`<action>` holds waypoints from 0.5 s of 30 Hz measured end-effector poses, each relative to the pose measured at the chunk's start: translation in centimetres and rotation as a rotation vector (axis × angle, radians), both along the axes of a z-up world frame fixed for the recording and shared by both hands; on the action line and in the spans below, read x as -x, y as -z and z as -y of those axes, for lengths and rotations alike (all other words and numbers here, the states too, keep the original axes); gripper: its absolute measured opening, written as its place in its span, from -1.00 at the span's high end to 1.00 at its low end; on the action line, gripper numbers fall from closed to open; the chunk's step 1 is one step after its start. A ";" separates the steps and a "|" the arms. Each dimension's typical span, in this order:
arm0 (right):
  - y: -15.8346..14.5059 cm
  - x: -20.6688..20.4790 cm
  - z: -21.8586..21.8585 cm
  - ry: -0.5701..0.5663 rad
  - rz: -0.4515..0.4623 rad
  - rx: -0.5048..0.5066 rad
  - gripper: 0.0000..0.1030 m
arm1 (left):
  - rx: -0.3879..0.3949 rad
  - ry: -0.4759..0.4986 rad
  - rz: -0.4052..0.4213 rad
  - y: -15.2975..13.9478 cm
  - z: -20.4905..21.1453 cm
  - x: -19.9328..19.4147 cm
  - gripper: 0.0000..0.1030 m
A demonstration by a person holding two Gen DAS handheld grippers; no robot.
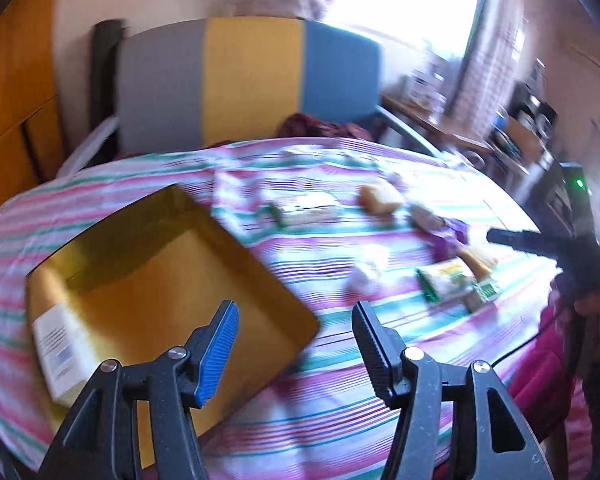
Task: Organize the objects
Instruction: 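Grasp the plastic-wrapped white bundle with the left gripper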
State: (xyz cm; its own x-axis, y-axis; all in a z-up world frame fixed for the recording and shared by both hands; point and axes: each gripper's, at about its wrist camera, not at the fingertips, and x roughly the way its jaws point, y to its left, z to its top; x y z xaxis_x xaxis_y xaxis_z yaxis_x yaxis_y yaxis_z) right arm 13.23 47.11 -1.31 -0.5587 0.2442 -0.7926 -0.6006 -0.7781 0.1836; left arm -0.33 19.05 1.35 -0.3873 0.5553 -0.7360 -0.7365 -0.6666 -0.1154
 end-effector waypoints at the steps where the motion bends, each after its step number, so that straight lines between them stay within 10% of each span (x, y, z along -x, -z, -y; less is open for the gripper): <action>1: 0.3 -0.9 -1.3 0.040 -0.003 0.007 -0.77 | 0.007 0.025 0.002 0.2 -1.1 -0.2 -0.16; 15: 1.6 -5.7 -6.6 0.205 -0.278 0.220 -0.83 | 0.188 0.187 0.016 6.4 -14.7 0.5 -0.16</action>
State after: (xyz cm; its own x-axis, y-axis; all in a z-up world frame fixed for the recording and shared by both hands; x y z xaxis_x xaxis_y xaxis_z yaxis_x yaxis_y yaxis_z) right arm 18.88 53.74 -2.95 -0.7161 0.2143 -0.6642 -0.6435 -0.5714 0.5093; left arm -0.86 33.75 -5.08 -0.2788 0.4687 -0.8382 -0.8477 -0.5302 -0.0146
